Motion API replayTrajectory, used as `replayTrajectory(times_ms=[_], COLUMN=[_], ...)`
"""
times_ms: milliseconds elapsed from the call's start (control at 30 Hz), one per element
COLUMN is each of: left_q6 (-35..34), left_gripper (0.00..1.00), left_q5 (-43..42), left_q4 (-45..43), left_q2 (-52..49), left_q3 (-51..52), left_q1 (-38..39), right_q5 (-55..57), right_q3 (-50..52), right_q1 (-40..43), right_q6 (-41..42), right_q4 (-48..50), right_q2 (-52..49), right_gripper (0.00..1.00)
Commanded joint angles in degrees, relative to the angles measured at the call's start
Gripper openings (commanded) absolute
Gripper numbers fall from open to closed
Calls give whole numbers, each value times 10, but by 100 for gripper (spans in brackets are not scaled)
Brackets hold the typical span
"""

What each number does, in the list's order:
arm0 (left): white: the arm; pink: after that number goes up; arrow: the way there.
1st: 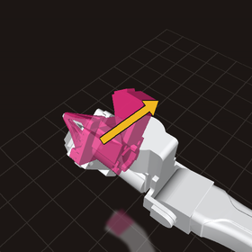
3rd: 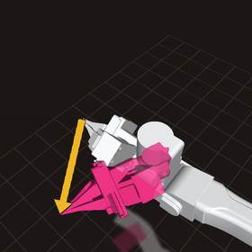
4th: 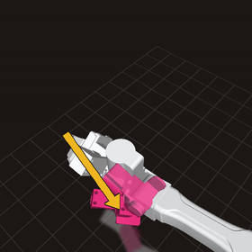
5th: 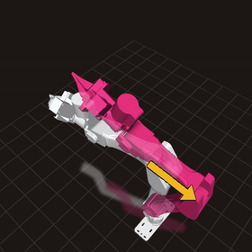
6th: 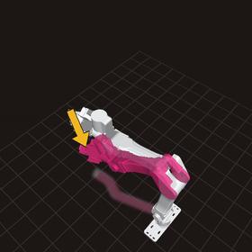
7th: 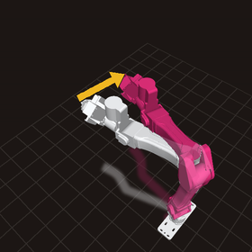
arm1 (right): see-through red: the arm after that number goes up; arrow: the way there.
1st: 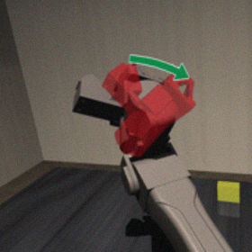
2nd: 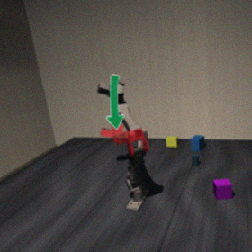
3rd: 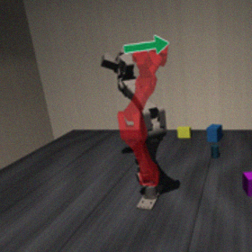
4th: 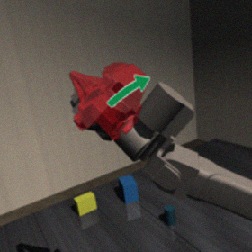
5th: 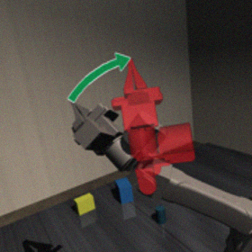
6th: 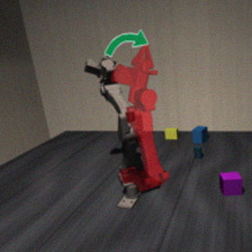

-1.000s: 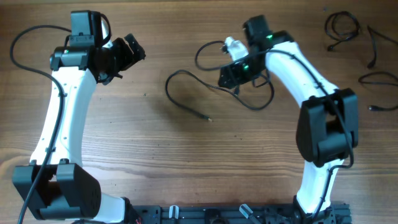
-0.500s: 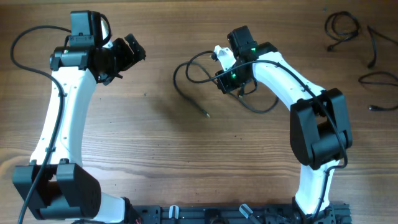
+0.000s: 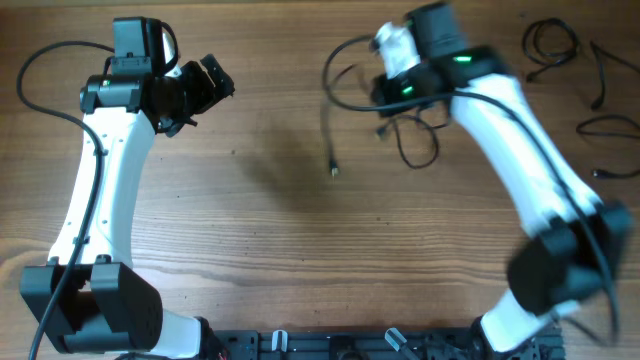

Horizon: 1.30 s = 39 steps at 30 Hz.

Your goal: Untangle cables

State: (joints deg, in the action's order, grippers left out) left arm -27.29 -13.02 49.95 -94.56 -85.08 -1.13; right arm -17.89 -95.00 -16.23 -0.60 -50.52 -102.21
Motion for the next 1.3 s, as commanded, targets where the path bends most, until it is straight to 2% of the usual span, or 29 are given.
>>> replayTrajectory(times_ms=[0, 267, 567, 1033, 1267], left_q6=[-1, -1, -1, -2, -1], left_gripper=[100, 100, 100, 100, 100], left_q5=[-6, -7, -7, -7, -7], left_q4=[1, 1, 5, 7, 7], left_q2=[0, 0, 0, 0, 0], left_q3=[-4, -4, -4, -4, -4], left_q1=[-1, -1, -1, 5, 12], right_q5=[3, 3, 5, 58, 141], right_q3=[-21, -21, -21, -21, -21], right_q1=[47, 186, 391, 689, 734], right_q6=[38, 99, 161, 238, 297], right_q4=[1, -17, -65, -96, -94], right_q2=[115, 259, 328, 280, 193], right_gripper=[4, 4, 4, 4, 4])
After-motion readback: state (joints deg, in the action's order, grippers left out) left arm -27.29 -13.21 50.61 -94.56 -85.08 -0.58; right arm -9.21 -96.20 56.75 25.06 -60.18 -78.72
